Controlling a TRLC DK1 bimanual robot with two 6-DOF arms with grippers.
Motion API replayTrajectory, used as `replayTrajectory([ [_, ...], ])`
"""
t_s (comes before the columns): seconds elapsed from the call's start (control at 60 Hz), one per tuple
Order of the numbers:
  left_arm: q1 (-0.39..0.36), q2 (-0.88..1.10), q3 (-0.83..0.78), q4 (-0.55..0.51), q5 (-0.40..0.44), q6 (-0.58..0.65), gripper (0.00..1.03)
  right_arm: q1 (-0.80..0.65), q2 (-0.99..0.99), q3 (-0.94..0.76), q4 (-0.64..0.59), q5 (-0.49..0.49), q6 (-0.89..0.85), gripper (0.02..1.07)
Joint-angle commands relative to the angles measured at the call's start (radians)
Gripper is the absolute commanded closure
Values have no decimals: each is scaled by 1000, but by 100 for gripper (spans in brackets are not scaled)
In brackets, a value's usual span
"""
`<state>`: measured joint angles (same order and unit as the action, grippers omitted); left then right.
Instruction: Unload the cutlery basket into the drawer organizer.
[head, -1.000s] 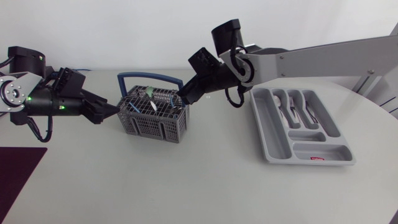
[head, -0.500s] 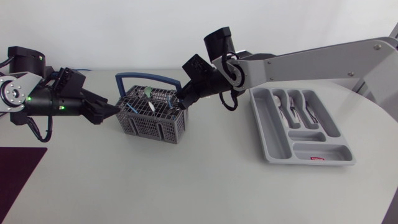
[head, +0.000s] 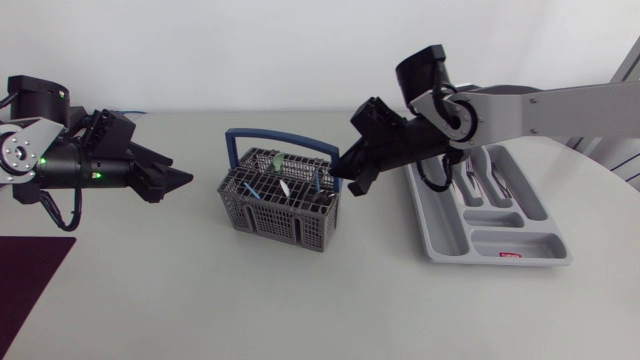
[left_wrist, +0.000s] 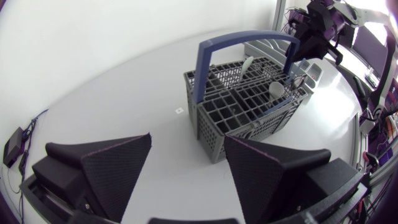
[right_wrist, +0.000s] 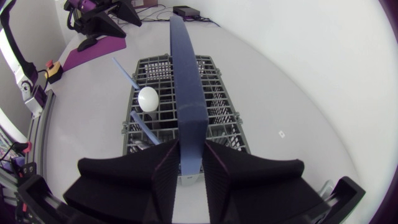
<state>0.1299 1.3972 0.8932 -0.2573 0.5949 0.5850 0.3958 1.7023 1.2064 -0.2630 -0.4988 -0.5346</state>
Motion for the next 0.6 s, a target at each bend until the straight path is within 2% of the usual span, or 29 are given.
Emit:
replayTrajectory([
  [0.0, 0, -15, -28, -7, 13, 30, 9, -29, -41, -65, -31, 2, -96, 91],
  [0.033, -6, -14, -30, -7, 13, 30, 9, -34, -49, -76, -31, -4, -97, 90],
  [0.067, -18, -10, -28, -7, 13, 30, 9, -35, -55, -87, -33, -6, -99, 79],
  [0.15, -38, 6, -17, 3, 13, 26, 9, -35, -93, -108, -31, -6, -87, 33],
  [0.2, -47, 26, -7, 6, 13, 21, 9, -35, -133, -130, -27, -6, -82, 23],
  [0.383, -85, 135, 47, 27, -7, 6, 9, -40, -257, -217, 11, -4, -50, 17],
  [0.583, -142, 273, 95, 144, -121, -36, 9, -103, -294, -281, 19, 3, -48, 17],
])
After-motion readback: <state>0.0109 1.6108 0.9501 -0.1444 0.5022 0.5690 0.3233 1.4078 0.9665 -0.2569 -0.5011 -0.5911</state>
